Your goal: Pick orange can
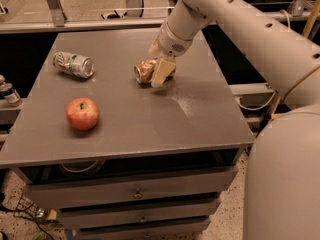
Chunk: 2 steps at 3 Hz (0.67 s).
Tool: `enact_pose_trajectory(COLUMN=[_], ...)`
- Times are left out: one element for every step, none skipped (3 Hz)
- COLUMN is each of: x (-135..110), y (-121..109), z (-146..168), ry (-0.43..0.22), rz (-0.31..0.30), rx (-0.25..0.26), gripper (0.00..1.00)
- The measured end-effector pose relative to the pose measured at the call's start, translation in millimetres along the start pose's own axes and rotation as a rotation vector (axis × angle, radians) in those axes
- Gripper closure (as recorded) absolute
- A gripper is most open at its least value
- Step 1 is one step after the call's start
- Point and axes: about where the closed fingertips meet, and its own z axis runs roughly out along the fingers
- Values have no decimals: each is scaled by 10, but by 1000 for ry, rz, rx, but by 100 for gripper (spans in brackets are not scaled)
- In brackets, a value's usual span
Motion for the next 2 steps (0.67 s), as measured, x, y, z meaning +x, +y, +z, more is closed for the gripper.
enact_pose_trajectory(x=[6,-7], y=[-34,-50], z=[78,90], ry=[-18,-23], rz=[-5,-14], rx=[-21,-29], gripper=[49,72])
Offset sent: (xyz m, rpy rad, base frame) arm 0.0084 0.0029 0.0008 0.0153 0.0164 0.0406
